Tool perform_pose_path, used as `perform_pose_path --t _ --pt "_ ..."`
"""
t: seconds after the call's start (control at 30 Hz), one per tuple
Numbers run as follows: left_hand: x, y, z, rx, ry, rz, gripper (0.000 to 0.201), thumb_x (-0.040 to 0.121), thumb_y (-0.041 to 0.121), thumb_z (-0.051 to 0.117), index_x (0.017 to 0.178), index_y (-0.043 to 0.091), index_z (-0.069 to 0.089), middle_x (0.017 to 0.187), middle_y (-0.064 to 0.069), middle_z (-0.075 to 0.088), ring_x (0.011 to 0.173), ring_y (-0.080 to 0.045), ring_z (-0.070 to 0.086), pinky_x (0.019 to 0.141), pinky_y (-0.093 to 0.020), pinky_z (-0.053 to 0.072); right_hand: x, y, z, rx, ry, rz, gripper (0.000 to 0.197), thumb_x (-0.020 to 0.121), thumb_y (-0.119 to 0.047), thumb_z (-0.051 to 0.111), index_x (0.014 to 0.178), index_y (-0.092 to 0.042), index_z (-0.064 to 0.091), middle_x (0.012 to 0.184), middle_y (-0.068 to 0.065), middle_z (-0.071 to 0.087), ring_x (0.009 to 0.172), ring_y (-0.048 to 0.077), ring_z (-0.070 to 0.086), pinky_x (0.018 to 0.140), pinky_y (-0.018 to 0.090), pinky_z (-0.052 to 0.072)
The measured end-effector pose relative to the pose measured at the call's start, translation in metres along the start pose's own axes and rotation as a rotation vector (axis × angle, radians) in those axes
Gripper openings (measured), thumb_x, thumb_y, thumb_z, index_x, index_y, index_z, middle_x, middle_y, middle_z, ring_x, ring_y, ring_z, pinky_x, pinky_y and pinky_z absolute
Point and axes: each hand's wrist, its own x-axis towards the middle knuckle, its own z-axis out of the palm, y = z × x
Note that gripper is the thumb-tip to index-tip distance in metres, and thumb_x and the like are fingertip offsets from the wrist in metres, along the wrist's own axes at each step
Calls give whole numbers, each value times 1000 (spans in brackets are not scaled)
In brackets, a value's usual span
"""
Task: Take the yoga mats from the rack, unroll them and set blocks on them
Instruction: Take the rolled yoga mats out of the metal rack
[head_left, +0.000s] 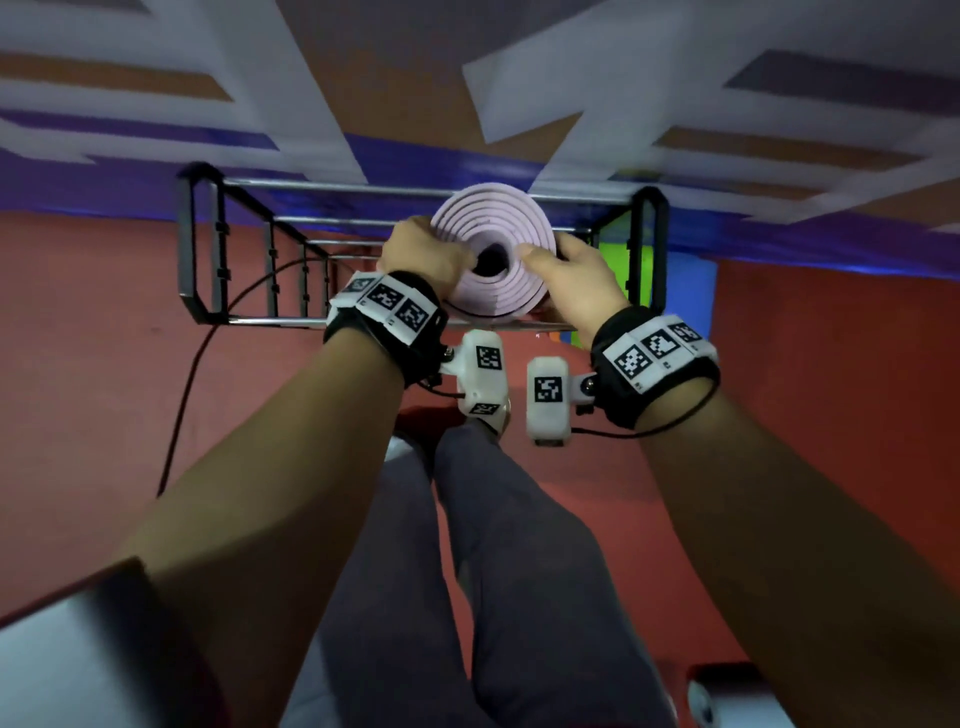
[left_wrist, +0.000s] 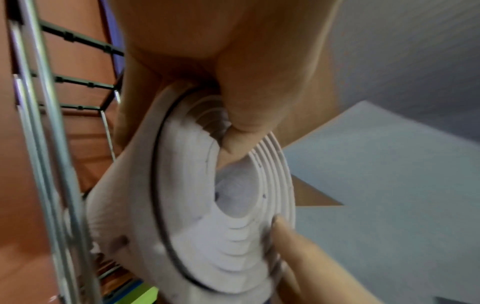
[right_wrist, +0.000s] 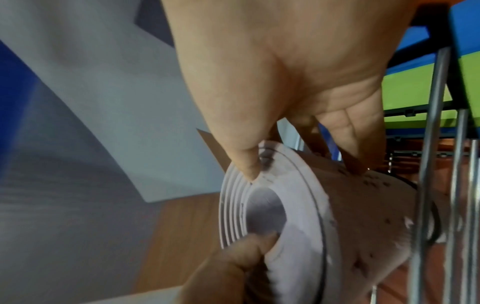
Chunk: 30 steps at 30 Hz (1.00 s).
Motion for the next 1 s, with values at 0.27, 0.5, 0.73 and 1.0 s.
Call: perform_pose_path --t 0.27,0.5,0.73,1.0 --pt "-103 64 -79 57 139 116 44 56 36 80 94 20 69 94 -6 74 92 -29 70 86 -41 57 -82 -78 -40 165 -46 -47 29 89 -28 68 116 -17 64 104 2 66 85 17 61 77 33 53" --pt "-207 100 -144 -22 230 259 43 48 45 78 84 22 70 75 2 73 77 -23 72 77 -41 60 -181 -150 -63 183 14 -244 34 82 -33 72 113 -23 64 105 1 69 98 22 66 84 37 51" --pt "-294 117 -182 -17 136 514 47 48 46 85 91 29 75 71 10 74 70 -13 72 72 -39 62 -294 -185 -86 94 34 -318 37 80 -37 76 110 -25 58 103 -3 69 90 15 67 74 33 56" --pt "-400 98 -216 14 77 854 24 59 39 77 82 40 71 75 14 73 77 -12 71 77 -40 60 -412 -167 -72 269 303 -408 77 50 -58 79 118 -27 62 107 -8 71 98 13 68 89 41 56"
